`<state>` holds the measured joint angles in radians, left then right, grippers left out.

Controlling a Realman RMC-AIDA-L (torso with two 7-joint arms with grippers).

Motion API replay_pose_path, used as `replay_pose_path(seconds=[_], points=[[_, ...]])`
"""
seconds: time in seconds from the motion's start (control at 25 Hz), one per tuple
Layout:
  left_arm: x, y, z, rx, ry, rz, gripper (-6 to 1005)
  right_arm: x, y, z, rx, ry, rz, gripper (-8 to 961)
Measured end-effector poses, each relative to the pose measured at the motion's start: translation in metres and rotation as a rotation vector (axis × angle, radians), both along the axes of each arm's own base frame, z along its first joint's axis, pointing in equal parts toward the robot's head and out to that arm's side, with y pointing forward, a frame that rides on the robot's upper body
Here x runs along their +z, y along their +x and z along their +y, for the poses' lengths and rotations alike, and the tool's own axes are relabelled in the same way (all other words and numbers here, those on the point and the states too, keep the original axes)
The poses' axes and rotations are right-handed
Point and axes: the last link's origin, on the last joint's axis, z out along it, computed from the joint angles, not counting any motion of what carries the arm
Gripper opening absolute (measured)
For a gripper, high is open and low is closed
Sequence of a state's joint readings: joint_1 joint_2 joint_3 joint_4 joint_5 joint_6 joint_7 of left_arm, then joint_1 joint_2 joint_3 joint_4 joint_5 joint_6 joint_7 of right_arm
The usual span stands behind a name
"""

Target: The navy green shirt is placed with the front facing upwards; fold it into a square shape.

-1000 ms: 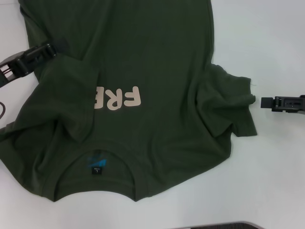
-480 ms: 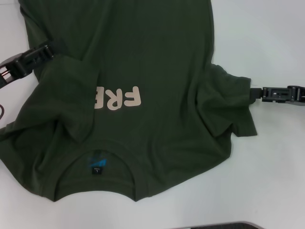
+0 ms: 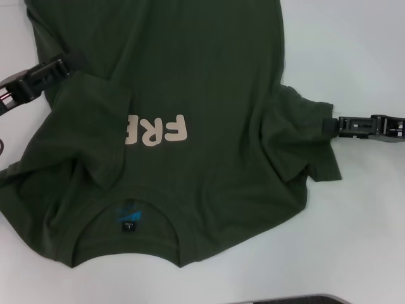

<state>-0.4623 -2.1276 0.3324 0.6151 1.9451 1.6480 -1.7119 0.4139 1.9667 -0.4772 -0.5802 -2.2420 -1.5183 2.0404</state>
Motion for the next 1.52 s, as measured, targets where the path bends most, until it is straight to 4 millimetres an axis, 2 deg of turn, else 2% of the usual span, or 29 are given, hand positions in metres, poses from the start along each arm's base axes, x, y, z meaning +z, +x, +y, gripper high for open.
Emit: replay_pose_path(seconds=[0.44, 0.96, 1.4, 1.52], points=[[0.001, 0.0, 0.002, 0.002, 0.004, 0.005, 885, -0.001, 0.001, -0.004, -0.031, -0.015, 0.018, 896], [0.002, -0.002, 0.003, 0.014, 0.012, 0.011, 885, -0.009, -0.002, 0.007, -0.037, -0.001, 0.007, 895], [0.002, -0.001, 0.004, 0.012, 0.009, 0.008, 884, -0.009, 0.0, 0.004, -0.046, -0.001, 0.007, 894], [0.002, -0.001, 0.003, 0.011, 0.009, 0.009, 884, -0.009, 0.0, 0.004, -0.047, -0.006, 0.002, 779]])
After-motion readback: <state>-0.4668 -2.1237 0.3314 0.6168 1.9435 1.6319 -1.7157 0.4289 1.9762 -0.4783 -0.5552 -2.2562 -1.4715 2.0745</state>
